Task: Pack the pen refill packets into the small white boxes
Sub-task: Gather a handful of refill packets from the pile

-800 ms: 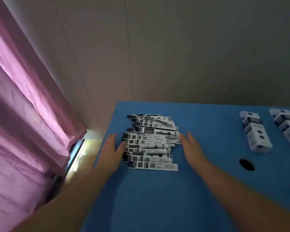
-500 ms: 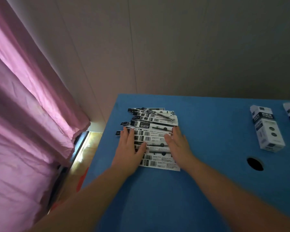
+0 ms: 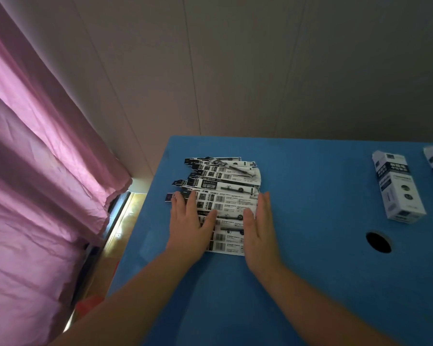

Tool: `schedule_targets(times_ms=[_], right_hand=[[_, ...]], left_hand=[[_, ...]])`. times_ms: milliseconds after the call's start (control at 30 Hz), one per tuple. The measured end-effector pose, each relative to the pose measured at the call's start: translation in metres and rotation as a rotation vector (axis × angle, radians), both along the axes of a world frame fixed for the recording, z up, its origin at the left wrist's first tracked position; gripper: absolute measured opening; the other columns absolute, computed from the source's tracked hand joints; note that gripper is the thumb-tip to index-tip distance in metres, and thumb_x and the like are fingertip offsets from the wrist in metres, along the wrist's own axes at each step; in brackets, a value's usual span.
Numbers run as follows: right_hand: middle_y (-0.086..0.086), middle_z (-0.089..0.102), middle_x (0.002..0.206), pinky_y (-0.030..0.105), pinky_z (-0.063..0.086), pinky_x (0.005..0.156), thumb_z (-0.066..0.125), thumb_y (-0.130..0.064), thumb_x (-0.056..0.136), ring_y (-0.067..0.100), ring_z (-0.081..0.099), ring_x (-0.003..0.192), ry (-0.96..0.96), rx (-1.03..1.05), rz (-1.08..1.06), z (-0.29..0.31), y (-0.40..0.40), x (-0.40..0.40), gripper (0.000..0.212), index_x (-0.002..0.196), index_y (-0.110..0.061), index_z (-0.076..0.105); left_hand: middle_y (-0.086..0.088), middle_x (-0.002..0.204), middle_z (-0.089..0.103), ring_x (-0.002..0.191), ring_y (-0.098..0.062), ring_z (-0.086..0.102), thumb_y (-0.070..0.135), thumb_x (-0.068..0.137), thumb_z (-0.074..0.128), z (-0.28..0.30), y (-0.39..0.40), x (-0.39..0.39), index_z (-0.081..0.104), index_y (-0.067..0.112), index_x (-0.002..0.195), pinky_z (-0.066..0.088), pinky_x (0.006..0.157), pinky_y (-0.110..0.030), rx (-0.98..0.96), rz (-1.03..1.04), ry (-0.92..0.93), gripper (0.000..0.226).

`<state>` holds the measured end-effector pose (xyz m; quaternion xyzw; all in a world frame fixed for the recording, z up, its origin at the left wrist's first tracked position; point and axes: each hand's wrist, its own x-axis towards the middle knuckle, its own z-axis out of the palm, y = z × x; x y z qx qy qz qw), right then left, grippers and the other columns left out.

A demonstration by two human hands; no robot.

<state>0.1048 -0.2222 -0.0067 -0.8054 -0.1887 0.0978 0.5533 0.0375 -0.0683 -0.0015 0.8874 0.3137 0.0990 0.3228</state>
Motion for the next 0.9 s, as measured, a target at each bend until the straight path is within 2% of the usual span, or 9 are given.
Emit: schedule_targets(times_ms=[133,233,300,400,533,667,800,900], right_hand=[[-0.023,-0.008,0.167,0.000,0.001,0.110,0.026,-0.063,0.099,-0.014,-0.007,0.148,-0.004,0.075,-0.080,0.003,-0.002,0.001,0.070,0.159,-0.036,0.000],[-0.021,-0.009,0.167,-0.001,-0.001,0.109,0.030,-0.057,0.103,-0.012,-0.008,0.149,-0.014,0.085,-0.077,0.006,0.001,0.016,0.069,0.160,-0.031,0.002],[-0.016,-0.009,0.168,0.007,-0.001,0.112,0.036,-0.047,0.106,-0.007,-0.008,0.151,0.005,0.070,-0.097,0.010,0.010,0.040,0.067,0.161,-0.027,0.004],[-0.006,-0.007,0.170,0.021,0.000,0.114,0.041,-0.044,0.106,0.006,-0.005,0.154,0.129,0.034,-0.100,0.022,0.023,0.084,0.070,0.162,-0.023,0.005],[-0.005,-0.003,0.170,0.021,0.002,0.114,0.045,-0.040,0.106,0.007,-0.002,0.154,0.049,-0.002,-0.007,0.026,0.030,0.121,0.068,0.162,-0.023,0.010],[-0.002,-0.007,0.170,0.025,0.001,0.114,0.049,-0.050,0.102,0.012,-0.004,0.155,0.078,-0.079,0.063,0.023,0.037,0.140,0.076,0.162,-0.024,0.010],[0.003,0.000,0.171,0.041,0.002,0.124,0.051,-0.060,0.096,0.019,-0.006,0.156,0.019,-0.296,0.233,0.022,0.043,0.161,0.074,0.158,-0.024,0.030],[0.002,0.008,0.170,0.049,0.002,0.125,0.051,-0.060,0.096,0.023,-0.006,0.156,-0.087,-0.464,0.421,0.024,0.047,0.174,0.061,0.149,-0.030,0.047]], left_hand=[[-0.020,0.171,-0.002,0.158,-0.032,-0.006,0.055,0.104,0.039,0.001,0.025,-0.001,0.013,0.016,0.164,-0.003,0.126,-0.046,0.144,0.074,0.073,0.076],[-0.020,0.171,-0.002,0.158,-0.032,-0.003,0.055,0.104,0.041,0.004,0.037,0.003,0.011,0.018,0.165,0.001,0.126,-0.046,0.079,0.096,0.086,0.077],[-0.017,0.171,-0.002,0.158,-0.032,-0.001,0.057,0.104,0.041,0.006,0.036,0.009,0.010,0.019,0.165,0.002,0.126,-0.046,0.039,0.075,0.080,0.078],[-0.013,0.172,-0.003,0.158,-0.029,0.000,0.059,0.104,0.036,0.005,0.031,0.014,0.008,0.023,0.165,0.003,0.127,-0.046,0.043,-0.013,0.084,0.077],[-0.008,0.172,-0.006,0.157,-0.029,0.006,0.064,0.101,0.035,0.002,0.041,0.011,0.010,0.028,0.165,0.011,0.126,-0.047,0.006,-0.008,0.071,0.078],[-0.006,0.172,-0.009,0.158,-0.027,0.001,0.063,0.101,0.040,0.006,0.065,0.031,0.012,0.026,0.165,0.011,0.126,-0.048,-0.040,0.051,0.053,0.079],[-0.004,0.173,-0.007,0.158,-0.026,0.001,0.063,0.103,0.040,0.012,0.086,0.070,0.010,0.030,0.165,0.010,0.126,-0.048,-0.094,-0.009,0.069,0.077],[-0.009,0.172,-0.004,0.158,-0.029,0.000,0.064,0.103,0.035,0.011,0.099,0.092,0.010,0.029,0.165,0.005,0.127,-0.048,-0.010,-0.046,0.165,0.075]])
